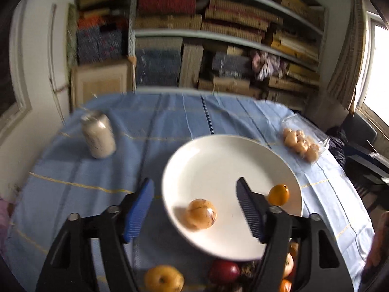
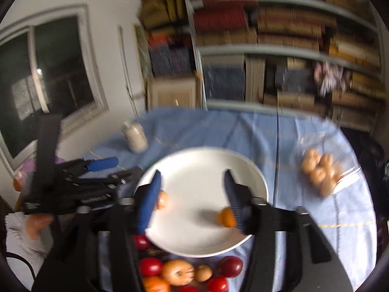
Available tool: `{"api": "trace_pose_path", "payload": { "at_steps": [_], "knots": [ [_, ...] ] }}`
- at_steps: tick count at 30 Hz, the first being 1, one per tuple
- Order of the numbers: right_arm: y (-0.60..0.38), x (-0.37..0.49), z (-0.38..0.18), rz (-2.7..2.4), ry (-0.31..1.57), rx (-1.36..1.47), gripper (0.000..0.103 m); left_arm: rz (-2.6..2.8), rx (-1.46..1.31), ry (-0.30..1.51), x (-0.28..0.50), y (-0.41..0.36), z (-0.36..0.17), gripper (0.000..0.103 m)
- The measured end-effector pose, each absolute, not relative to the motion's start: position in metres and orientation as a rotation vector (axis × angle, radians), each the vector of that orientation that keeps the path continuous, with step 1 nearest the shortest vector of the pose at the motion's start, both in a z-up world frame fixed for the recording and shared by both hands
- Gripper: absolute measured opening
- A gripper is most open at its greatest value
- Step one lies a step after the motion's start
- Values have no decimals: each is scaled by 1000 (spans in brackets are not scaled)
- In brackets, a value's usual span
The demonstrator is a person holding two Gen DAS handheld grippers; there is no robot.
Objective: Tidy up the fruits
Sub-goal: 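Lower both fruits onto the white plate and open both tools, then move the left tool to another yellow pear and close on it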
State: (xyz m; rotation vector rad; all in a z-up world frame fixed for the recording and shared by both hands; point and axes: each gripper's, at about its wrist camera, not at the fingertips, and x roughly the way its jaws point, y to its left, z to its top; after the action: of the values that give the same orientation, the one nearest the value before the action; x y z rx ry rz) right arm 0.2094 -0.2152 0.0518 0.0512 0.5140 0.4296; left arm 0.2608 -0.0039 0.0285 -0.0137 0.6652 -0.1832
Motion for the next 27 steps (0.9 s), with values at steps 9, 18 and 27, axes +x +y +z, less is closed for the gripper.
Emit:
{"api": "trace_pose_path", "payload": {
  "at_steps": [9,18,27],
  "knots": [
    [-245,98,35,429,298,44,99,-112,68,667,186,25,-4,84],
    [-264,100,-27,391,435,77,99,-17,41,698,177,48,-44,90],
    [-254,121,-59,341,618,11,99,-47,95,732,185,33,-56,96]
  ]
}}
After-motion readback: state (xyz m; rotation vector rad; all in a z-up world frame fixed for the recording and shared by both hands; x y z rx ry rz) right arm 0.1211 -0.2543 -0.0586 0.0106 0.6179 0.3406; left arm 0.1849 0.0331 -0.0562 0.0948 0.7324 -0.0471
